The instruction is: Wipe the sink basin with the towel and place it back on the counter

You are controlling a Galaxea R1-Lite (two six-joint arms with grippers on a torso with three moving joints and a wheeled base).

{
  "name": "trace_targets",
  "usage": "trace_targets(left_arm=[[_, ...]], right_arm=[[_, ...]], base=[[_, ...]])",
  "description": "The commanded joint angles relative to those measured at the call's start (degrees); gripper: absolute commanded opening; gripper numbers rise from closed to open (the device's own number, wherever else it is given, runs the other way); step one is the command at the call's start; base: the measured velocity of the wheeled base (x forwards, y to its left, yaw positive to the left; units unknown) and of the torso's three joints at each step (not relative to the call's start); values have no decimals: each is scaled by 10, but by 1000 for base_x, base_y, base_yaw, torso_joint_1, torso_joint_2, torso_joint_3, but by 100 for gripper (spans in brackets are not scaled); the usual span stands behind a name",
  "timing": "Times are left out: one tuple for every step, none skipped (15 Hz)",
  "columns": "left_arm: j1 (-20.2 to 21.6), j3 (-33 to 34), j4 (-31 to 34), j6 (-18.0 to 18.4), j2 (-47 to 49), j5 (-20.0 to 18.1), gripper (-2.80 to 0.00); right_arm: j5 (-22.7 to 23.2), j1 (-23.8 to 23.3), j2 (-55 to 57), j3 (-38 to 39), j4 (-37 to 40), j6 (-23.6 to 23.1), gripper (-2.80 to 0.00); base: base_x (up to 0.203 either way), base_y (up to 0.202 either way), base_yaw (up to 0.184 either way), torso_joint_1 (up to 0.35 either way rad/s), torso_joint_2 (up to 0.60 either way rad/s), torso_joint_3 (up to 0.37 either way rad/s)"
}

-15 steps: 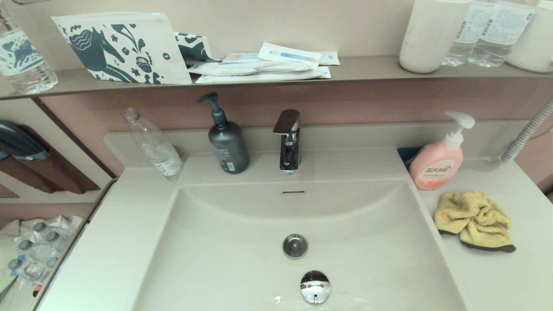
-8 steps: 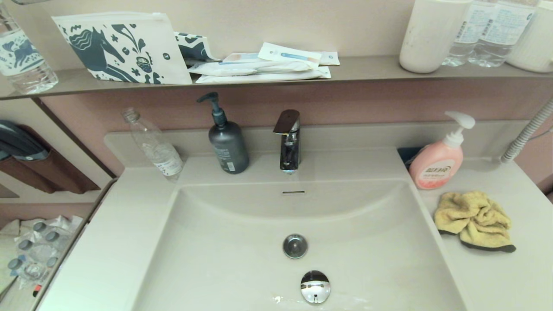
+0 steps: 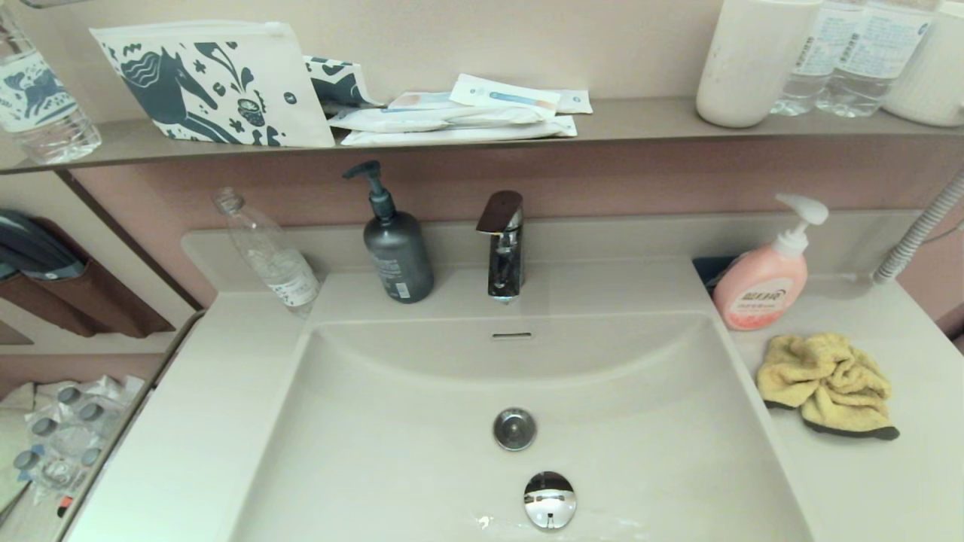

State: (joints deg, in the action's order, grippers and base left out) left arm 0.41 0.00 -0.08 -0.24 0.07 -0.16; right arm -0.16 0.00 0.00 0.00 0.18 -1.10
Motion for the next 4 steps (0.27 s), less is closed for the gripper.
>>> trace_targets(left_arm=[[0,0,0,0,0,0,-280],[0,0,0,0,0,0,-280],[0,0,0,0,0,0,-280],[0,0,0,0,0,0,-280]], right_arm=[[0,0,1,0,0,0,-280],[0,0,1,0,0,0,-280],[0,0,1,0,0,0,-280],[0,0,1,0,0,0,-280]], base=[[0,0,0,0,0,0],[0,0,0,0,0,0],[0,0,0,0,0,0],[0,0,0,0,0,0]])
